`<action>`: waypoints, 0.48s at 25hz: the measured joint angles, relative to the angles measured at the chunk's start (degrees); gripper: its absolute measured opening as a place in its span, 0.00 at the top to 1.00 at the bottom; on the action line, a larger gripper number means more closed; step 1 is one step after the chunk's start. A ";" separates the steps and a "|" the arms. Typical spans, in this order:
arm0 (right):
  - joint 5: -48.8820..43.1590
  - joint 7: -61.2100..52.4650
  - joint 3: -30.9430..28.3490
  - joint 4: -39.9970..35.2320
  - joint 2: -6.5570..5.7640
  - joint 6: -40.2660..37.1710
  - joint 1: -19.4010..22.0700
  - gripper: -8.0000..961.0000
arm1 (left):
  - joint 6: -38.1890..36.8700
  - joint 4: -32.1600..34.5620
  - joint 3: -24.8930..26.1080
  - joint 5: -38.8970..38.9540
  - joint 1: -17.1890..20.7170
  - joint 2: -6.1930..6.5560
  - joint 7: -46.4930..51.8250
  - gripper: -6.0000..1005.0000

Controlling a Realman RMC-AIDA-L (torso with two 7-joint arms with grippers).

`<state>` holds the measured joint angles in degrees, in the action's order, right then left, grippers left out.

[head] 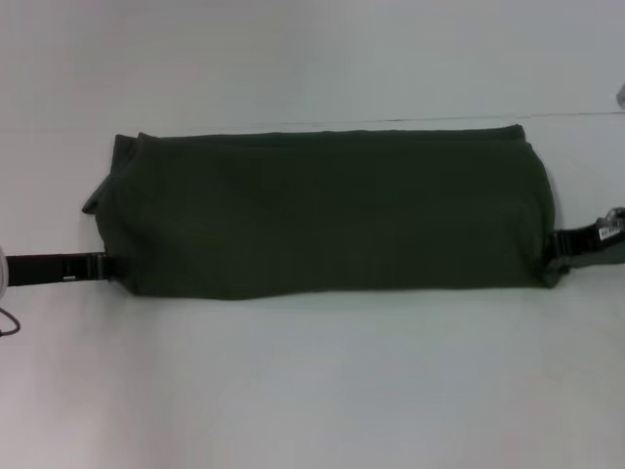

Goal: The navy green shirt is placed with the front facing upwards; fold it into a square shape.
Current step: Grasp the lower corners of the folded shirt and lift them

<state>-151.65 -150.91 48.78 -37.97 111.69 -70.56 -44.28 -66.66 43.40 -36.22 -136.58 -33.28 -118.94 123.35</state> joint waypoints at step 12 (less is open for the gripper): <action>-0.54 3.67 -0.12 0.01 -0.94 -13.62 1.01 0.95 | -21.60 5.99 6.38 -9.17 -0.10 2.65 4.08 0.96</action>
<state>-152.19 -147.25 48.66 -37.97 110.75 -84.18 -43.27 -88.25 49.39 -29.84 -145.75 -33.38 -116.29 127.42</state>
